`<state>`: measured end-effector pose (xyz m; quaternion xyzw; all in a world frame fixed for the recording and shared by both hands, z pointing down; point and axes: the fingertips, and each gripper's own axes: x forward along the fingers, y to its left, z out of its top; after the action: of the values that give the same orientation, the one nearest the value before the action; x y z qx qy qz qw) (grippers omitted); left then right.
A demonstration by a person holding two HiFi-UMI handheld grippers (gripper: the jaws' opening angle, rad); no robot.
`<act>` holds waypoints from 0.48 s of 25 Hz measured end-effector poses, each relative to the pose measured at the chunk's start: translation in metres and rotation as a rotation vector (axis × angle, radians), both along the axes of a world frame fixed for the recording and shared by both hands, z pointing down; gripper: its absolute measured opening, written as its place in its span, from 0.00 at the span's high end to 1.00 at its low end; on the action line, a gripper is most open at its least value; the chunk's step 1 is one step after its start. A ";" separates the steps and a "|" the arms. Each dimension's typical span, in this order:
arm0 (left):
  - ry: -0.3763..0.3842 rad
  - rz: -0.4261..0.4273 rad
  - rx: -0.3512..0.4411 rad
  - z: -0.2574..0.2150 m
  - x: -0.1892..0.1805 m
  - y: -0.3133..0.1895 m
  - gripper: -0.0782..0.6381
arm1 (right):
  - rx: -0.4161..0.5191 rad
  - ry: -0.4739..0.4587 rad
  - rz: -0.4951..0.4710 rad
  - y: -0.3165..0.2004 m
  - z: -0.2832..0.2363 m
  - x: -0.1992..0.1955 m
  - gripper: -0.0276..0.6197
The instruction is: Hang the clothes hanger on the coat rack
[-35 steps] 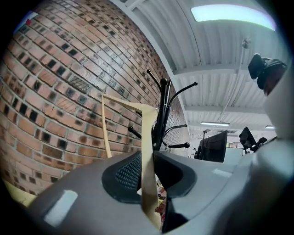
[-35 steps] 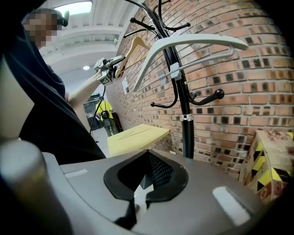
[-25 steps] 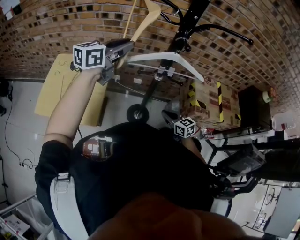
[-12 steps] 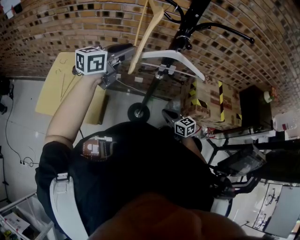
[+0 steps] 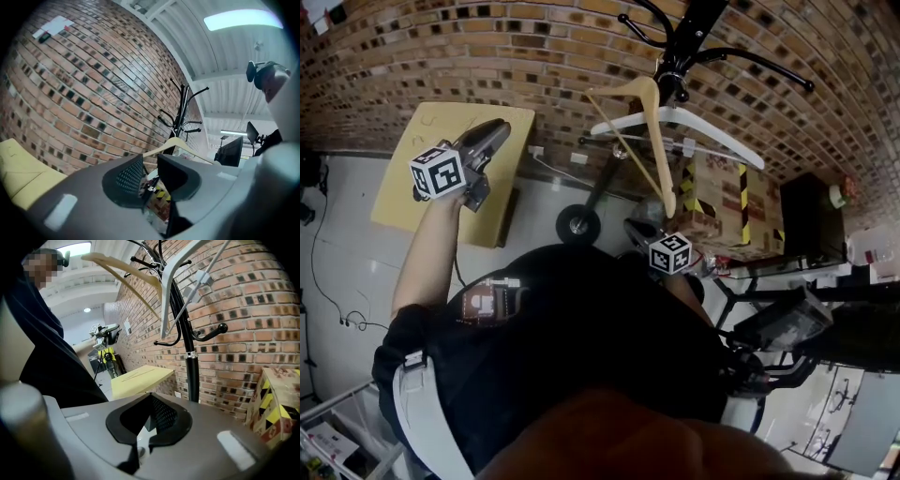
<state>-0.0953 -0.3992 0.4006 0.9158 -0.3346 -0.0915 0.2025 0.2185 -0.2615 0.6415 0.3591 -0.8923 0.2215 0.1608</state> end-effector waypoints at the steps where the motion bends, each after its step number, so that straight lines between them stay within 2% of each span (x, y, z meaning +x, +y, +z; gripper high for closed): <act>1: -0.015 -0.030 -0.005 0.015 -0.011 0.003 0.76 | -0.003 -0.003 0.000 0.001 0.001 -0.001 0.94; 6: -0.152 -0.141 -0.048 0.121 -0.039 0.025 0.77 | -0.015 -0.046 0.017 -0.004 0.000 0.001 0.94; 9: -0.146 -0.180 -0.087 0.170 -0.044 0.041 0.79 | -0.013 -0.066 0.025 -0.007 -0.002 0.003 0.94; 12: -0.138 -0.178 -0.130 0.204 -0.036 0.057 0.81 | -0.005 -0.090 0.035 -0.011 -0.007 0.004 0.94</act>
<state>-0.1313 -0.3418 0.6047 0.8716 -0.4329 -0.0239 0.2289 0.2228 -0.2725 0.6340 0.3640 -0.8916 0.2423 0.1177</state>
